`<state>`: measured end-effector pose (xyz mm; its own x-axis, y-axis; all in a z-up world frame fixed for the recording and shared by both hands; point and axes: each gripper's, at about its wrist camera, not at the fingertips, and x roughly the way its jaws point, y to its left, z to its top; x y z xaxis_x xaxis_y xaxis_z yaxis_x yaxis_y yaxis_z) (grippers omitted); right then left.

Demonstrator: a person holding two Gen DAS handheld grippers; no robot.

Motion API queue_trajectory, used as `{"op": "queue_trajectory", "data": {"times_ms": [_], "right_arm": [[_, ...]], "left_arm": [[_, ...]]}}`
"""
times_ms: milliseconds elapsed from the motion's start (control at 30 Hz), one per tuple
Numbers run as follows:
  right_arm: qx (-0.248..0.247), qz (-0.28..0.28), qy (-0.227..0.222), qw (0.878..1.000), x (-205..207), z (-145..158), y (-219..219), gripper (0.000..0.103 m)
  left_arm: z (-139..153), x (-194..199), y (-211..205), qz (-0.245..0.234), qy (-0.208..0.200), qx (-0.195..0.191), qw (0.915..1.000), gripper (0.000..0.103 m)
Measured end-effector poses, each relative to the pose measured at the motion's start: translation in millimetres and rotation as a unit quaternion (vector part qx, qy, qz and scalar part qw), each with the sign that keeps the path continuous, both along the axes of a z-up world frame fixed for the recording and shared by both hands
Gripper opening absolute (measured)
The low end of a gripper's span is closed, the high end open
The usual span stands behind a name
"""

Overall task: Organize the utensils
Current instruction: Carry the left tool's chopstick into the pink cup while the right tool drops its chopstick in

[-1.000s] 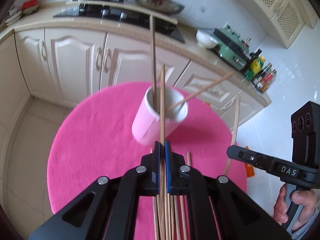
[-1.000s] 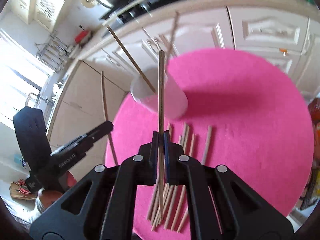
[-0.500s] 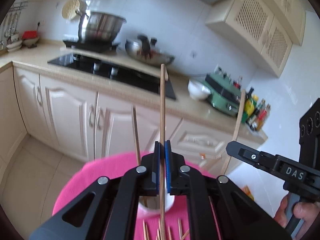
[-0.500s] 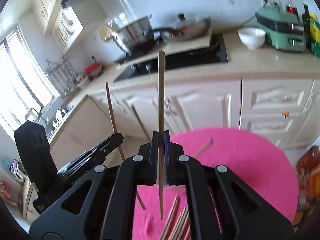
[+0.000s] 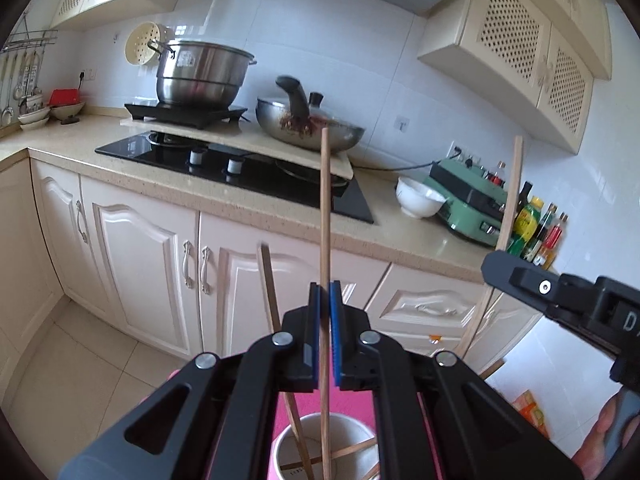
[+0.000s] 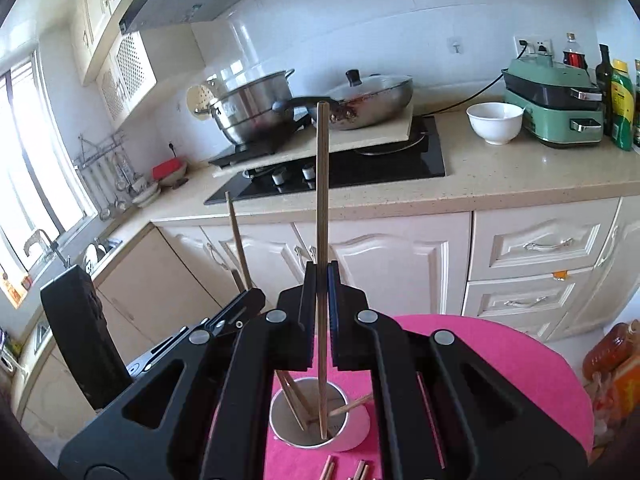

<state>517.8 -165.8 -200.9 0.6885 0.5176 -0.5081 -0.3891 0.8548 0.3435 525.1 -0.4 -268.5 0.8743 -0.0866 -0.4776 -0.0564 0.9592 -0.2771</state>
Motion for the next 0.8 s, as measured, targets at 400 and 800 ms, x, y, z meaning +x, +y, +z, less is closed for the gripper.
{"op": "queue_trajectory", "data": {"times_ms": [400, 800], "right_arm": [[-0.015, 0.007, 0.037, 0.999, -23.1, -28.2, -8.3, 0.006], [-0.04, 0.009, 0.064, 0.997, -52.0, -51.8, -6.6, 0.006]], "left_arm": [[-22.1, -28.7, -0.4, -0.004, 0.036, 0.005, 0.9993, 0.005], [-39.0, -67.0, 8.1, 0.002, 0.073, -0.006, 0.9973, 0.005]]}}
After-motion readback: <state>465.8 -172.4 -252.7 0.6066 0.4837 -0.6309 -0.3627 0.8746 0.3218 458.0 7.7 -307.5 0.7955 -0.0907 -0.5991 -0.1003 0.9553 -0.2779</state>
